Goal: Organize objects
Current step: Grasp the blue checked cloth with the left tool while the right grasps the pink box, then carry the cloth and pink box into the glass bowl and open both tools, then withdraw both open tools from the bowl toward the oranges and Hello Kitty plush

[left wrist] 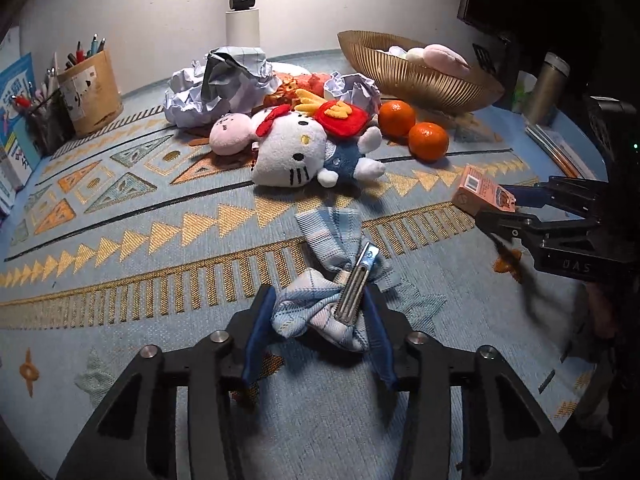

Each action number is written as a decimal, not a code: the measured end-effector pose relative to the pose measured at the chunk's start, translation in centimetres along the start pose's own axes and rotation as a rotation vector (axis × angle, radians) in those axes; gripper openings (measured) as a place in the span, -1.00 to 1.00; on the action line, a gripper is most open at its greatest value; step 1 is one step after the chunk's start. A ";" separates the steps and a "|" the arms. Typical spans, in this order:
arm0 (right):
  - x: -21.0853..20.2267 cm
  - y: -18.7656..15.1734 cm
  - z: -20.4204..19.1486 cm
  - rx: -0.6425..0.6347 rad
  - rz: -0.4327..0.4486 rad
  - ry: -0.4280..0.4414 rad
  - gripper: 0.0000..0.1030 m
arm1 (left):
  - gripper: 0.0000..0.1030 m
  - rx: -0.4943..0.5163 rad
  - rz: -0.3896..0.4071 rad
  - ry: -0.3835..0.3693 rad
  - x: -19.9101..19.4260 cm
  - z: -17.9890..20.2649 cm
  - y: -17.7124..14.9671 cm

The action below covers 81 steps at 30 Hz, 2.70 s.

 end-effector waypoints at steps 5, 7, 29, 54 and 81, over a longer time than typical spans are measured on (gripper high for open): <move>-0.5 0.0 -0.6 -0.003 0.007 0.019 -0.19 | -0.59 -0.009 0.025 0.003 -0.5 0.8 1.0; -1.4 0.4 -0.4 0.027 0.025 0.054 -0.21 | -0.59 -0.011 0.046 -0.012 -1.2 1.3 1.8; -11.3 14.0 11.2 0.283 0.392 -0.010 -0.23 | -0.59 0.112 0.287 -0.111 -0.7 7.1 21.8; -6.9 13.5 9.6 0.378 0.299 0.083 0.10 | 0.38 -0.227 0.336 -0.206 -1.6 0.7 19.5; 0.8 8.1 -0.9 0.209 0.265 -0.015 0.22 | 0.63 -0.295 0.214 0.168 -0.7 -6.8 4.3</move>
Point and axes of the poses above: each gripper's, at about its wrist camera, not at the fingertips, and x roughly the way its jaws point, z to its right, y to its top, the point moved 8 cm from there along x, roughly the way its jaws point, and after that the axes turned 9 degrees about x, right-handed, at the moved point
